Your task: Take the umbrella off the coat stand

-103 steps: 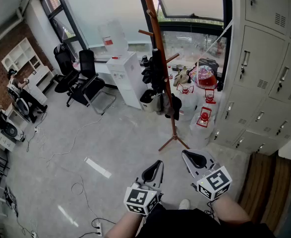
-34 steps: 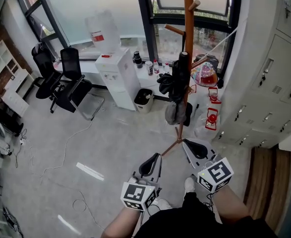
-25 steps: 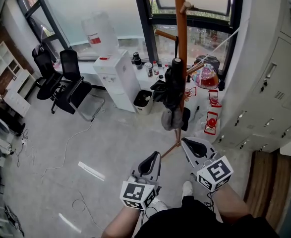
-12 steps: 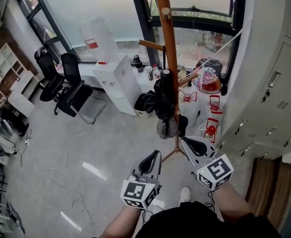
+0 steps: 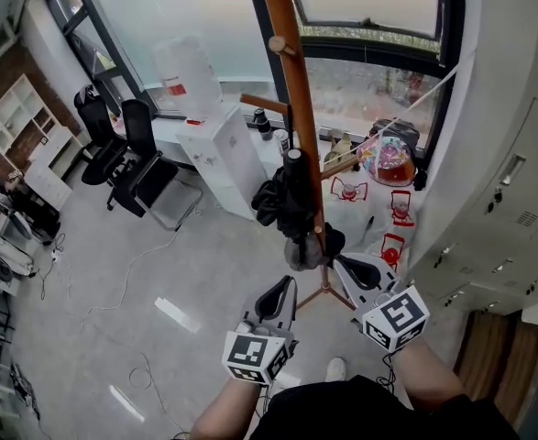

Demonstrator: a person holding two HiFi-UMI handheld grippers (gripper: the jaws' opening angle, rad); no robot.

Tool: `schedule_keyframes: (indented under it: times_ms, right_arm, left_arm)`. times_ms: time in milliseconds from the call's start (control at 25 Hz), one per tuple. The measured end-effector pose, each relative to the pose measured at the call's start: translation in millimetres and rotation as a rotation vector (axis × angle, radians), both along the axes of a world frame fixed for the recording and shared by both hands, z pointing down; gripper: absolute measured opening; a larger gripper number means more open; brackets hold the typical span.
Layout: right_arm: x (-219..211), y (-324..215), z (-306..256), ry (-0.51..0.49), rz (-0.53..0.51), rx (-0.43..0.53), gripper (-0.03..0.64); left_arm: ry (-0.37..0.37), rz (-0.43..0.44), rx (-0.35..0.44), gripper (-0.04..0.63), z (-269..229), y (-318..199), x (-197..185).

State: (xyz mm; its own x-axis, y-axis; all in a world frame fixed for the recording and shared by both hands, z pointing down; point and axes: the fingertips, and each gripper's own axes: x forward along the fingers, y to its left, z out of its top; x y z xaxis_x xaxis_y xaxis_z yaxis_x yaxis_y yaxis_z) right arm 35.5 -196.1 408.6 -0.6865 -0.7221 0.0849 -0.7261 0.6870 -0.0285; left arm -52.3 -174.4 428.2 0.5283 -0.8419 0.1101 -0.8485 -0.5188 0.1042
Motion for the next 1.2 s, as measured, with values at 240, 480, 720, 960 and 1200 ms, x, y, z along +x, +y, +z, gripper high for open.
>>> schedule_keyframes:
  times_ms: [240,480,720,960,1200]
  right_arm:
    - [12.9,-8.0,-1.3,-0.010,-0.022,0.003,0.054]
    - [19.0,-9.2,-0.8,-0.020,-0.031,0.006,0.054]
    - [23.2,-12.0,-3.6,-0.027,-0.017,0.012,0.054]
    - [27.3,-20.2,-1.8,-0.023,0.018,0.005,0.054]
    - [25.5,-36.4,2.9,-0.019,0.054,-0.005,0.054]
  left_arm:
    - [-0.014,-0.033,0.008,0.028,-4.7,-11.2,9.6]
    - [-0.034,-0.054,0.020,0.028,-7.0,-20.8,10.8]
    - [-0.045,-0.067,0.014,0.028,-6.8,-34.1,5.5]
    - [-0.039,-0.072,0.013,0.028,-7.9,-56.5,0.0]
    - [-0.090,-0.036,0.019,0.082,-3.5,-87.2,-3.9]
